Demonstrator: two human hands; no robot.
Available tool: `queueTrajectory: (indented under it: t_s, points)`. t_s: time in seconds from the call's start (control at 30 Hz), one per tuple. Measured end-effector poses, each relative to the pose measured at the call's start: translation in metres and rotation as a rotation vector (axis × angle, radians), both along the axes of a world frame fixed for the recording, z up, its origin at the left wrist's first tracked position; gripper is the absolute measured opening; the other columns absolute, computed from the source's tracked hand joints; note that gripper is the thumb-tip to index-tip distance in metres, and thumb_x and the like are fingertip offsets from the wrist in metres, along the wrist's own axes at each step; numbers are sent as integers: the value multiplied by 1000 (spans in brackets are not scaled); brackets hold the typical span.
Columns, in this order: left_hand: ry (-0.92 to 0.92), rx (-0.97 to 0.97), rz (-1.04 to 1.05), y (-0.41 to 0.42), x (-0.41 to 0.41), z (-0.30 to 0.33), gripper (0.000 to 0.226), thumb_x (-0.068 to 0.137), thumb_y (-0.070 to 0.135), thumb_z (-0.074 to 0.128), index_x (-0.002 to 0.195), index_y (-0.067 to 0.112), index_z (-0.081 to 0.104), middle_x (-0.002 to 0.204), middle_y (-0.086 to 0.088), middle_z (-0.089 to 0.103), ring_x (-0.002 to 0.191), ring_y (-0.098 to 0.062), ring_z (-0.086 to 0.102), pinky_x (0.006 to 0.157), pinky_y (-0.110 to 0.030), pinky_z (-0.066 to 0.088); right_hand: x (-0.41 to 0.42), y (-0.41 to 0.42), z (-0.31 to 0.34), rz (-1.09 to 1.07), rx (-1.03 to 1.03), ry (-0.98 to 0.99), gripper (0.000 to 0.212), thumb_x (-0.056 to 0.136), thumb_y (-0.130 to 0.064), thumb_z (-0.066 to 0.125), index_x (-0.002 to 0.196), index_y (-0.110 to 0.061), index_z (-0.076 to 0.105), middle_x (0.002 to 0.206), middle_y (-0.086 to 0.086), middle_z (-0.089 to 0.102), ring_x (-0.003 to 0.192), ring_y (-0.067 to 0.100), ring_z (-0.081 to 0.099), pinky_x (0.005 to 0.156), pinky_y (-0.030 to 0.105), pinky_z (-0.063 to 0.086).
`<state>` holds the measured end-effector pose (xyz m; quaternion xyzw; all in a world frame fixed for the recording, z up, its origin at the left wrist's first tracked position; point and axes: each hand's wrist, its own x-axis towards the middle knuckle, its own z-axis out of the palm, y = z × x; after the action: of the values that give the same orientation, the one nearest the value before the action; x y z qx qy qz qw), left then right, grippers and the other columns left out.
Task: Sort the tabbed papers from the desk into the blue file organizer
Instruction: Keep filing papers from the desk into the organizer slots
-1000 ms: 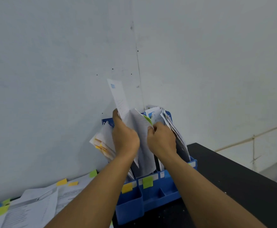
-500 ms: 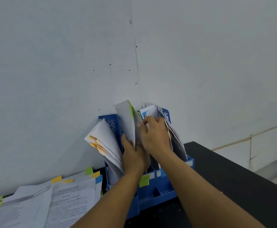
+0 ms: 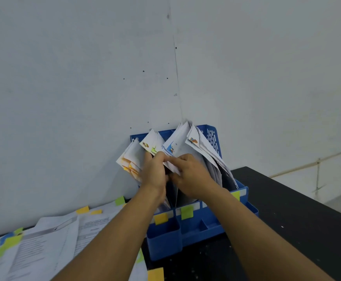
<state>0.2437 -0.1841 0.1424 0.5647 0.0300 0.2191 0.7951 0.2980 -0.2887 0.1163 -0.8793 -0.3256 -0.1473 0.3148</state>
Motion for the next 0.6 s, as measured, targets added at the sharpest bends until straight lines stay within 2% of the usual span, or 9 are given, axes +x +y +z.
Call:
queueTrajectory:
  t_s: [0.1,0.17,0.23,0.27,0.33,0.4,0.5,0.57,0.6]
  points:
    - [18,61,-12,5,-3,5,35,78,7,50,111,16,51,104,-16,63,98,-34,65,86,-53,53,0,2,1,-40,-160,14,73,95,-23,53,152,-48,16,133,5,44,112,28,53,91,41,48]
    - [31,85,-40,6,-5,7,39,75,7,53,113,17,49,109,-17,63,104,-36,64,90,-55,51,-2,5,2,-94,-205,-15,75,95,-18,51,154,-44,12,120,10,54,101,31,57,80,38,48]
    - [33,145,-16,7,-8,10,49,67,13,57,115,21,49,114,-21,62,110,-39,61,93,-52,50,-5,5,7,-148,-134,-42,73,96,-11,46,155,-41,15,107,12,62,93,32,61,74,38,50]
    - [26,192,8,8,-7,11,59,66,16,58,123,24,45,113,-19,64,109,-38,62,91,-48,51,-5,4,9,-169,-94,-59,73,96,-9,46,155,-39,17,105,13,64,92,32,63,75,40,52]
    - [-2,279,60,12,-7,17,81,73,20,61,141,44,24,104,-4,70,102,-30,67,88,-45,55,-8,3,14,-200,-48,-118,70,94,-5,46,154,-33,23,104,15,66,91,33,63,76,42,54]
    - [-50,326,112,17,-5,24,88,83,19,63,145,51,9,94,9,71,97,-27,68,87,-46,57,-9,3,18,-232,36,-188,64,95,-3,43,152,-28,32,104,16,65,89,35,62,71,41,51]
    - [-104,326,159,21,-6,34,66,93,22,61,146,39,24,108,9,68,99,-18,68,90,-43,56,-6,4,18,-196,179,-224,60,91,3,44,147,-20,39,106,15,64,90,35,60,66,34,41]
    - [-91,383,178,20,-7,37,48,88,33,63,131,39,43,113,5,68,101,-16,67,91,-44,55,-5,9,10,-113,241,-200,53,92,1,46,142,-15,42,108,16,62,93,36,58,68,37,43]
    - [-73,420,192,20,-8,37,47,82,41,64,126,39,47,112,5,68,102,-16,67,91,-45,55,-5,12,5,-73,248,-181,47,95,-3,46,140,-15,42,107,16,61,93,36,58,69,39,45]
